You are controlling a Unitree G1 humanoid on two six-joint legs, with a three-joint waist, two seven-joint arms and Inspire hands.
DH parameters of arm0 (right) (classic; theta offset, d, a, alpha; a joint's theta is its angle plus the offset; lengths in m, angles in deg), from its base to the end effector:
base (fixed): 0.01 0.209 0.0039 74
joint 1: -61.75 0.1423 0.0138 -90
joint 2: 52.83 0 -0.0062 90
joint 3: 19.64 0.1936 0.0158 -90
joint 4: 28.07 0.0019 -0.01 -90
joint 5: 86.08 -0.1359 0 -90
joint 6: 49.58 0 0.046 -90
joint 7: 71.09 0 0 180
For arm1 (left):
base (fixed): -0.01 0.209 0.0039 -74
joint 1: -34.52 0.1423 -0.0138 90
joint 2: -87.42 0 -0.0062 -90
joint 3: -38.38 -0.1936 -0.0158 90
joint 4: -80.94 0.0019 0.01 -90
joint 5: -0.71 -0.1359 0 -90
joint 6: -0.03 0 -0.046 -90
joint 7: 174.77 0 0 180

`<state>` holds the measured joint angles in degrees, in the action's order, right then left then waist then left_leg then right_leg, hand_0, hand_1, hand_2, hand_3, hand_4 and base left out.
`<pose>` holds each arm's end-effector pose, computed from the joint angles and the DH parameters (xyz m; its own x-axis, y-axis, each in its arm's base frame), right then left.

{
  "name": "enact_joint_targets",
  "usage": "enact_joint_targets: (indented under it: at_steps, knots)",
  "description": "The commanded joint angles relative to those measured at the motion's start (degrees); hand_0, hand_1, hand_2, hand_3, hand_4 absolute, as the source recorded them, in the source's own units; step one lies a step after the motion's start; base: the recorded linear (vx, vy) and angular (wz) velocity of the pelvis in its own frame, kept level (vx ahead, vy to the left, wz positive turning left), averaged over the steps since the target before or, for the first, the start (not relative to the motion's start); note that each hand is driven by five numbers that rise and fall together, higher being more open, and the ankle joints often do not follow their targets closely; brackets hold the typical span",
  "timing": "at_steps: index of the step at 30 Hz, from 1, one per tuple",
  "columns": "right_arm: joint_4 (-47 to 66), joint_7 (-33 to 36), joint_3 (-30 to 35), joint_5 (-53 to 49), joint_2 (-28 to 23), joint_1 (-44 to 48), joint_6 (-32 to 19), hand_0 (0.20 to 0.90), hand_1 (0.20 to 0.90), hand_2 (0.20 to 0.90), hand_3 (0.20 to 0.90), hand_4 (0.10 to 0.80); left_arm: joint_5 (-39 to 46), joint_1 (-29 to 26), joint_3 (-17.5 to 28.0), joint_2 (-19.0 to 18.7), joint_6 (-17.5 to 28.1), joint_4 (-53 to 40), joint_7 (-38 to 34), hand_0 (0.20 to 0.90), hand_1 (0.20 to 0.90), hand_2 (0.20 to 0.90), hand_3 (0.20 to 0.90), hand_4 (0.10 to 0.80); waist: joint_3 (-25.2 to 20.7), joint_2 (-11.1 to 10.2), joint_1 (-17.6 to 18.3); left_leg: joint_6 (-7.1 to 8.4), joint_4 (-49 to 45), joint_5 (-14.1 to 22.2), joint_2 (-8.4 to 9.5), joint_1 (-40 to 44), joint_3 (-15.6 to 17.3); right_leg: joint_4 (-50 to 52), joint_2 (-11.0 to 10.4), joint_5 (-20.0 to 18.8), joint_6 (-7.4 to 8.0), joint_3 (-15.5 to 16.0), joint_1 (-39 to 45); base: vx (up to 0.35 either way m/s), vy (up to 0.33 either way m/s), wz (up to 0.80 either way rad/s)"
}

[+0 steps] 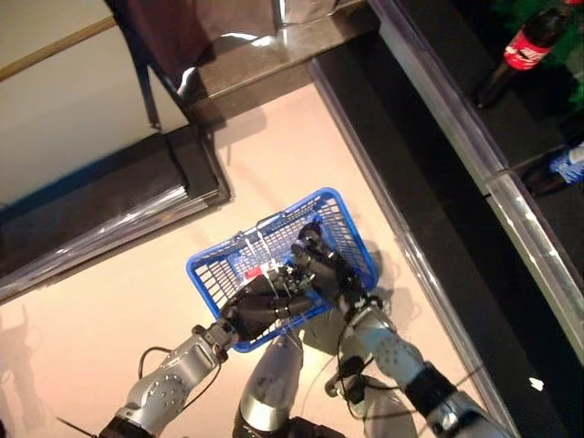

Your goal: Pick up the drink and place into the basket.

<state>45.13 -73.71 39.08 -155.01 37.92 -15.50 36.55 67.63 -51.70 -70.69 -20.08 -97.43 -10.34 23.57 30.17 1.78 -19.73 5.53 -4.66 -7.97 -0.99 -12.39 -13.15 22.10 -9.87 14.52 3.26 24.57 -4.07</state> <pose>0.2214 -0.1120 0.0072 0.8830 0.4441 -0.1519 -0.1964 0.6434 0.7399 0.1742 0.2037 0.0212 0.8110 -0.5716 -0.1249 0.3707 0.6672 -0.6460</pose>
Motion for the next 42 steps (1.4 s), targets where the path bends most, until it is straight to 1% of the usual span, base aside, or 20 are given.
enact_joint_targets:
  at_steps: [1, 4, 6, 7, 11, 14, 15, 17, 18, 20, 21, 23, 24, 26, 29, 33, 34, 36, 39, 42]
  knots:
    - [8.5, -9.9, -1.7, 2.6, -2.5, -3.6, -1.4, 0.900, 0.900, 0.900, 0.900, 0.800, 1.5, -0.4, -1.1, 7.2, 12.6, -17.1, 8.1, 0.300, 0.300, 0.300, 0.200, 0.100, -8.8, -0.4, 3.7, -3.75, 2.3, 2.8, 1.13, 4.2, 4.9, -8.1, 2.5, -10.5, 0.07, -1.4, 0.3, 0.000, -0.025, -0.30]
    - [12.1, -12.7, -0.9, 3.1, -4.6, -7.8, -1.4, 0.900, 0.900, 0.900, 0.900, 0.800, -0.6, 1.8, -0.8, 7.5, 16.5, -14.8, 5.1, 0.300, 0.300, 0.300, 0.200, 0.100, -10.4, -1.3, 5.0, -3.60, 3.6, 2.7, 0.58, 5.5, 6.1, -10.2, 3.1, -11.2, 0.67, -2.9, 1.2, 0.008, -0.028, -0.33]
    - [14.4, -15.6, 0.7, 2.9, -5.7, -11.3, -1.2, 0.900, 0.900, 0.900, 0.900, 0.800, -3.7, 3.6, 0.2, 8.1, 20.0, -12.0, 0.8, 0.300, 0.300, 0.300, 0.200, 0.100, -12.3, -2.0, 6.4, -3.39, 4.8, 2.5, -0.19, 6.9, 7.6, -12.1, 3.4, -11.9, 1.16, -4.4, 2.4, 0.015, -0.027, -0.26]
    - [14.6, -16.2, 1.0, 2.9, -5.7, -11.8, -1.0, 0.900, 0.900, 0.900, 0.900, 0.800, -4.1, 3.9, 0.4, 8.2, 20.6, -11.4, 0.1, 0.300, 0.300, 0.300, 0.200, 0.100, -12.7, -2.1, 6.8, -3.36, 5.0, 2.4, -0.33, 6.8, 7.7, -12.5, 3.4, -12.2, 1.24, -4.5, 2.4, 0.015, -0.016, -0.29]
    - [16.6, -20.3, 3.0, 4.6, -6.4, -15.9, 0.1, 0.900, 0.900, 0.900, 0.900, 0.800, -9.9, 5.9, 2.5, 9.5, 23.9, -4.8, -7.9, 0.300, 0.300, 0.300, 0.200, 0.100, -15.9, -3.3, 9.4, -2.80, 7.1, 2.1, -1.69, 9.2, 10.4, -15.3, 3.6, -13.2, 1.94, -7.0, 4.2, 0.028, -0.015, -0.25]
    - [16.0, -26.0, 5.3, 5.8, -6.4, -20.5, 1.7, 0.900, 0.900, 0.900, 0.900, 0.800, -13.6, 8.8, 5.0, 11.1, 24.2, 2.0, -13.1, 0.300, 0.300, 0.300, 0.200, 0.100, -19.1, -3.9, 11.6, -2.18, 8.8, 2.1, -3.01, 11.5, 13.6, -17.5, 3.6, -13.7, 2.43, -9.1, 6.0, 0.053, 0.011, -0.44]
    - [15.7, -26.5, 5.5, 5.9, -6.4, -20.8, 1.7, 0.900, 0.900, 0.900, 0.900, 0.800, -13.9, 9.0, 5.2, 11.2, 24.1, 2.8, -13.5, 0.300, 0.300, 0.300, 0.200, 0.100, -19.4, -3.9, 11.8, -2.10, 9.0, 2.1, -3.16, 11.7, 13.9, -17.7, 3.6, -13.8, 2.48, -9.4, 6.2, 0.035, 0.009, -0.35]
    - [13.9, -27.3, 6.8, 7.4, -6.2, -22.6, 1.5, 0.900, 0.900, 0.900, 0.900, 0.800, -14.9, 9.9, 6.3, 12.0, 24.0, 8.3, -15.5, 0.300, 0.300, 0.300, 0.200, 0.100, -20.8, -4.1, 13.0, -1.71, 9.6, 2.2, -3.76, 12.7, 15.4, -18.6, 3.5, -14.0, 2.71, -10.3, 7.0, 0.021, 0.012, -0.33]
    - [13.2, -27.8, 7.2, 7.6, -6.1, -23.1, 1.6, 0.900, 0.900, 0.900, 0.900, 0.800, -15.0, 10.1, 6.7, 12.2, 24.3, 10.1, -15.2, 0.300, 0.300, 0.300, 0.200, 0.100, -21.2, -4.1, 13.3, -1.64, 9.7, 2.3, -3.89, 13.0, 15.8, -18.9, 3.5, -14.0, 2.76, -10.5, 7.3, 0.028, 0.009, -0.22]
    - [10.1, -29.0, 9.8, 7.2, -5.5, -25.6, 2.0, 0.900, 0.900, 0.900, 0.900, 0.800, -14.7, 11.2, 8.6, 12.9, 22.0, 15.4, -16.9, 0.300, 0.300, 0.300, 0.200, 0.100, -22.6, -4.3, 14.8, -1.22, 9.7, 2.7, -4.61, 13.8, 17.3, -19.9, 3.3, -14.3, 3.00, -11.4, 8.1, 0.029, 0.008, -0.16]
    - [8.4, -29.3, 10.6, 8.0, -5.1, -26.4, 2.1, 0.900, 0.900, 0.900, 0.900, 0.800, -14.9, 11.3, 9.3, 13.6, 21.8, 18.4, -16.7, 0.300, 0.300, 0.300, 0.200, 0.100, -23.0, -4.3, 15.3, -1.08, 9.7, 2.8, -4.84, 14.1, 17.8, -20.2, 3.2, -14.4, 3.12, -11.7, 8.3, 0.023, 0.012, -0.24]
    - [3.8, -27.7, 12.2, 10.0, -4.3, -27.4, 1.3, 0.900, 0.900, 0.900, 0.900, 0.800, -16.7, 10.9, 10.7, 15.1, 22.6, 25.0, -15.9, 0.300, 0.300, 0.300, 0.200, 0.100, -23.9, -4.3, 16.4, -0.80, 9.7, 3.1, -5.34, 14.6, 19.0, -21.0, 3.0, -14.6, 3.34, -12.3, 8.9, 0.016, 0.008, -0.16]
    - [1.6, -26.3, 12.9, 11.3, -4.0, -27.7, 1.2, 0.900, 0.900, 0.900, 0.900, 0.800, -17.4, 10.7, 11.0, 15.6, 22.0, 27.7, -16.6, 0.300, 0.300, 0.300, 0.200, 0.100, -24.2, -4.3, 16.8, -0.64, 9.7, 3.3, -5.54, 14.8, 19.5, -21.3, 2.9, -14.7, 3.43, -12.5, 9.0, 0.014, 0.003, -0.17]
    - [-9.1, -22.3, 15.7, 15.5, -1.8, -27.4, -0.8, 0.900, 0.900, 0.900, 0.900, 0.800, -18.3, 8.6, 13.2, 18.5, 21.9, 39.5, -16.5, 0.300, 0.300, 0.300, 0.200, 0.100, -25.2, -4.3, 18.2, -0.25, 9.7, 3.7, -6.01, 15.4, 20.8, -22.3, 2.4, -15.1, 3.82, -13.0, 9.6, 0.019, 0.000, -0.31]
    - [-22.1, -17.6, 18.3, 21.9, 1.1, -24.9, -1.5, 0.900, 0.900, 0.900, 0.900, 0.800, -21.7, 5.7, 14.4, 20.3, 22.7, 50.0, -17.5, 0.300, 0.300, 0.300, 0.200, 0.100, -25.7, -4.0, 19.1, 0.08, 9.7, 4.1, -6.51, 16.0, 22.0, -23.2, 1.9, -15.5, 4.10, -13.2, 10.0, 0.004, 0.001, -0.16]
    - [-37.7, -12.1, 19.4, 29.6, 2.0, -21.6, -4.9, 0.900, 0.900, 0.900, 0.900, 0.800, -22.4, 3.2, 15.4, 21.7, 22.9, 59.6, -18.1, 0.300, 0.300, 0.300, 0.200, 0.100, -25.9, -3.7, 19.3, 0.24, 9.7, 4.7, -6.79, 16.9, 23.0, -24.0, 1.3, -15.9, 4.35, -13.4, 10.6, 0.017, 0.003, -0.16]
    - [-42.3, -10.0, 20.0, 33.6, 2.3, -20.6, -4.2, 0.900, 0.900, 0.900, 0.900, 0.800, -22.0, 2.6, 15.9, 22.1, 22.9, 62.8, -18.3, 0.300, 0.300, 0.300, 0.200, 0.100, -26.0, -3.5, 19.3, 0.33, 9.7, 4.9, -6.85, 17.1, 23.2, -24.1, 1.2, -15.9, 4.43, -13.4, 10.7, 0.022, 0.008, -0.28]
    - [-49.6, -6.6, 20.0, 43.0, 2.8, -19.6, -5.7, 0.900, 0.900, 0.900, 0.900, 0.800, -22.1, 1.5, 17.0, 22.6, 22.5, 67.4, -18.9, 0.300, 0.300, 0.300, 0.200, 0.100, -26.1, -3.3, 19.2, 0.35, 9.7, 5.3, -6.99, 17.4, 23.4, -24.2, 1.0, -15.8, 4.53, -13.4, 10.8, 0.017, -0.002, -0.16]
    - [-52.5, -4.9, 19.5, 46.3, 3.4, -19.2, -5.6, 0.900, 0.900, 0.900, 0.900, 0.800, -21.8, 1.1, 17.5, 23.1, 22.8, 69.7, -19.3, 0.300, 0.300, 0.300, 0.200, 0.100, -26.0, -3.2, 19.1, 0.33, 9.7, 5.6, -6.98, 17.5, 23.4, -24.1, 0.8, -15.6, 4.58, -13.4, 10.8, 0.007, -0.006, -0.04]
    - [-53.9, -4.8, 20.0, 46.5, 3.8, -19.2, -4.9, 0.900, 0.900, 0.900, 0.900, 0.800, -22.2, 0.8, 18.1, 23.3, 23.1, 70.7, -18.4, 0.300, 0.300, 0.300, 0.200, 0.100, -26.0, -3.1, 19.2, 0.26, 9.7, 5.8, -6.95, 17.6, 23.5, -24.0, 0.8, -15.5, 4.56, -13.5, 10.7, 0.008, -0.004, -0.04]
